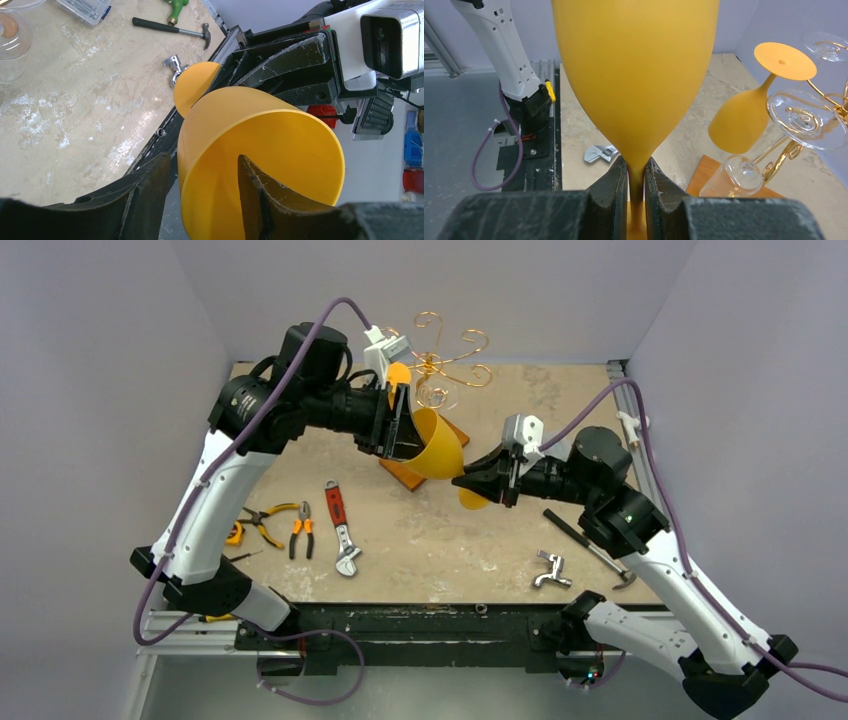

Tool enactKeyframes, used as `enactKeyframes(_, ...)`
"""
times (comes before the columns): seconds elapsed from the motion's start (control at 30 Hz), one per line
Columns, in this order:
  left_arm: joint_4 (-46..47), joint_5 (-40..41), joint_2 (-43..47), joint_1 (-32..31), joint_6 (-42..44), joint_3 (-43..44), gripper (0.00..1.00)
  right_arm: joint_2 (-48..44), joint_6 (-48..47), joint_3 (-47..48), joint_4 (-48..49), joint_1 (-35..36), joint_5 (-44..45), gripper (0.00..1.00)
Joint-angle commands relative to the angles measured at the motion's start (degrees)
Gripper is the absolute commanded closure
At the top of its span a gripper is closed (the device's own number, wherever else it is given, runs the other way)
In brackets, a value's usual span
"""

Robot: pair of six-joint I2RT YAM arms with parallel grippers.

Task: Take the wine glass off the wine glass rack
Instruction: Place the wine glass at the center of the board.

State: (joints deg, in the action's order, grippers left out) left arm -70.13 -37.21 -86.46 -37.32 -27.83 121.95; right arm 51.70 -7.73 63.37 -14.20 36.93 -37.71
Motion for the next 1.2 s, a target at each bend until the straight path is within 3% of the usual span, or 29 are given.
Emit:
enactKeyframes(0.0, 0.12, 0.44, 2.15, -0.23, 0.63, -0.45, 0.48, -0.71, 0.42, 2.02, 1.94, 0.51, 2.48, 1.00)
enactKeyframes(0.17, 2.78, 1.96, 3.43, -0.26, -2.58, -3.56, 0.51, -1.38, 1.54, 1.68, 4.17, 0.69, 3.15, 1.00)
enactKeyframes(0.47, 5.11, 2.01, 4.44, -0.24, -4.46, -5.41, 0.99, -0.83, 2.24, 1.40, 4.92, 0.71, 3.35, 1.00)
enactKeyframes(0.8, 4.54, 3.36, 5.02, -0.22, -4.47, -5.73, 1.00, -0.90, 2.27, 1.40, 4.29, 0.86, 3.17, 1.00)
enactKeyframes(0.9, 4.55, 3.80, 5.02, -0.21, -4.79, -5.46, 1.00, -1.16, 2.84, 1.31, 4.33, 0.86, 3.54, 0.88)
enactKeyframes(1.03, 4.64, 4.90, 5.06, -0.27, -5.32, -5.41, 1.00, -0.79, 5.98, 1.86, 3.93, 0.85, 4.29, 0.60)
enactKeyframes(1.17, 4.91, 5.19, 5.29, -0.21, -5.55, -5.47, 1.00, -0.67, 8.92, 1.98, 3.82, 0.84, 4.45, 0.47)
